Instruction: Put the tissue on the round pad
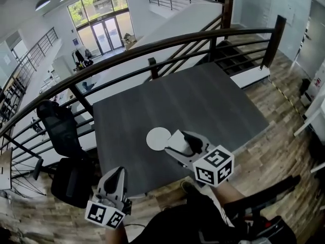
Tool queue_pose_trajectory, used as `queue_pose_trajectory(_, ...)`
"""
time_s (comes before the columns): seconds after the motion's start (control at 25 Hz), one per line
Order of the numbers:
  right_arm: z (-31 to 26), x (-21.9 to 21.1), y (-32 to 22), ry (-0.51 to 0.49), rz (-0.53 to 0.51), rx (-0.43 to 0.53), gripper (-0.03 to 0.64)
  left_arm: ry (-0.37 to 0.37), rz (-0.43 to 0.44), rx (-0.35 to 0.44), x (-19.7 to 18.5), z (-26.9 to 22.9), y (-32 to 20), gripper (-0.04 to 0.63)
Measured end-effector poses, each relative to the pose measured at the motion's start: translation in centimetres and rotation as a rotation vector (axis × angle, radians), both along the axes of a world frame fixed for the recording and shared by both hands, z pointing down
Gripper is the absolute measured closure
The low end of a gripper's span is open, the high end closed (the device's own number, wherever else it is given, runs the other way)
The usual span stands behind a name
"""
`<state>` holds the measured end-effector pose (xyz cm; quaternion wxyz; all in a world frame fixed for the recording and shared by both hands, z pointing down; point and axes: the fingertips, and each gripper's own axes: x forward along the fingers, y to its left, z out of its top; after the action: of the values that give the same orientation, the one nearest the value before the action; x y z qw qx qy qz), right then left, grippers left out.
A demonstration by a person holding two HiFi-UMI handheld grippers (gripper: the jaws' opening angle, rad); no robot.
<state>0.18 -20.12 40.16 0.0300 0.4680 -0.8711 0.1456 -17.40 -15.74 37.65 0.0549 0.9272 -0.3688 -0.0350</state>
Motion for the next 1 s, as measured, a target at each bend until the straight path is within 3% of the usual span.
queue_pose_trajectory(0.2,-0.2,1.3,-3.4,0.079,-0.041,0.027,0.293,0.001,-0.031,-0.016,2.0,-0.4,-2.3,0.592)
queue_pose_trajectory(0.36,0.3,2.4,-6.2,0.078,-0.068,0.008,0.293,0.0,-0.037,0.015,3.1,-1.3,-3.2,0.592)
queue_pose_trajectory(0.56,1.0,2.2,-9.7,0.078,-0.13,0.006,0.293,-0.033,-0.109,0.01,2.8,-1.1,-5.1,0.592)
queue_pose_trajectory(0.68,1.7,1.8,-11.5,0.134,-0.159,0.018,0.293,-0.043,-0.146,-0.006,2.9,-0.8,-5.9,0.592)
queue_pose_trajectory(1.0,6.6,1.0,-16.0,0.181,-0.211,-0.058,0.293,-0.052,-0.223,-0.014,3.2,-1.5,-7.1,0.592)
